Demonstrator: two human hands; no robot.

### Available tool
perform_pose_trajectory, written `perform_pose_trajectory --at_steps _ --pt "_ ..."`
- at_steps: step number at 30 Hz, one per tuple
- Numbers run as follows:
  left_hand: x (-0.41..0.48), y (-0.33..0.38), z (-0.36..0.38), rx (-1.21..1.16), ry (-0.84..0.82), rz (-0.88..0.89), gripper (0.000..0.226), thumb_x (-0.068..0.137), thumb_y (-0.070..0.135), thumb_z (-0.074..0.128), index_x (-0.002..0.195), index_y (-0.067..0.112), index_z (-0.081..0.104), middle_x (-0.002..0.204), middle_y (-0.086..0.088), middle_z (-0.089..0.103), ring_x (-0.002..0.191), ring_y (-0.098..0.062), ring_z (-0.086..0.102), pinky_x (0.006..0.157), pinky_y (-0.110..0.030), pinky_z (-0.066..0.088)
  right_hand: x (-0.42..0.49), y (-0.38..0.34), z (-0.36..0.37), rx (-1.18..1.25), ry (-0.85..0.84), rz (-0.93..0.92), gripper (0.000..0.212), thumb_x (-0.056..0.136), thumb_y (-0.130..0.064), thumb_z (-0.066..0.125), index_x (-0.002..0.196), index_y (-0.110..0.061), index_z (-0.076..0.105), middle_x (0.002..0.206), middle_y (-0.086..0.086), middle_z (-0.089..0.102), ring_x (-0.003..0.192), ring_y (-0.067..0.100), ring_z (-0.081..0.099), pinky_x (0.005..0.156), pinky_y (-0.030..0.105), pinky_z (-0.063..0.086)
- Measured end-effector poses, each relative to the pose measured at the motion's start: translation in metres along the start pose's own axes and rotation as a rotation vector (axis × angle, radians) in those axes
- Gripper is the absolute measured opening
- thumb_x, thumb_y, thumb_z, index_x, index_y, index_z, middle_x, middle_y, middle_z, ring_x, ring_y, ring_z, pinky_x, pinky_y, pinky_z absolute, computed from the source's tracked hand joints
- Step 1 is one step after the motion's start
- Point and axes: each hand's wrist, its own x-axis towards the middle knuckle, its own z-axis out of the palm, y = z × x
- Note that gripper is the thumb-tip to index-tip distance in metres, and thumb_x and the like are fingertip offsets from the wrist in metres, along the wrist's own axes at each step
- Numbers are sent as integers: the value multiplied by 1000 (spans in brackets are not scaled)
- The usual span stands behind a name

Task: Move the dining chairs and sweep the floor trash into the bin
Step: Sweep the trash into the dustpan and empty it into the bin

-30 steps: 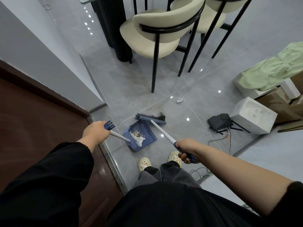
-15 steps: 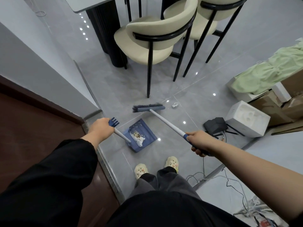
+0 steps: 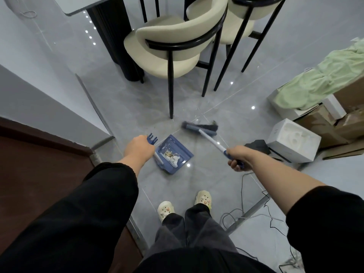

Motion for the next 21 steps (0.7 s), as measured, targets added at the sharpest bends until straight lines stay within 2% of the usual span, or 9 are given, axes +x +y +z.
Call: perform_pose_trajectory --at_steps 4,7,9,13,16,18,21 --pt "6 9 -3 -24 -5 -18 9 83 7 49 89 12 53 101 -17 63 92 -35 58 70 -30 43 -21 23 15 40 -138 30 29 101 -27 40 123 -11 47 58 1 44 33 5 34 31 14 30" --pt "8 11 -4 -32 -16 -12 3 84 10 49 87 11 51 100 -17 63 88 -34 58 68 -31 44 -42 32 -9 147 -174 15 36 99 -31 44 131 -13 46 53 2 45 32 6 33 29 15 30" --pt "10 11 -4 -37 -12 -18 4 84 11 49 86 13 51 98 -15 63 82 -32 56 67 -31 44 -58 32 -26 147 -183 -28 35 100 -30 41 133 -20 45 54 2 44 33 6 31 29 15 29" --pt "11 14 -3 -39 -1 -16 2 86 13 49 86 15 50 97 -13 62 79 -30 52 68 -30 43 -67 16 -23 -42 -95 -154 37 100 -29 39 136 -31 47 64 4 42 35 8 30 33 14 27" --pt "13 13 -3 -40 2 -23 4 83 12 51 87 13 52 99 -15 63 79 -31 52 68 -30 43 -49 2 -1 -106 -26 -135 37 100 -28 38 136 -28 47 66 4 44 36 7 31 33 13 28" --pt "14 11 -3 -36 2 -27 8 82 11 51 89 11 54 100 -16 64 79 -31 53 68 -30 44 -38 2 17 6 -83 -43 34 100 -27 40 130 -15 49 62 3 43 32 6 31 32 13 27" --pt "13 10 -4 -34 -4 -25 13 84 11 50 94 9 57 98 -16 63 82 -32 54 68 -30 44 -40 12 33 121 -176 60 21 100 -28 44 99 -8 50 59 2 43 28 4 31 29 13 28"
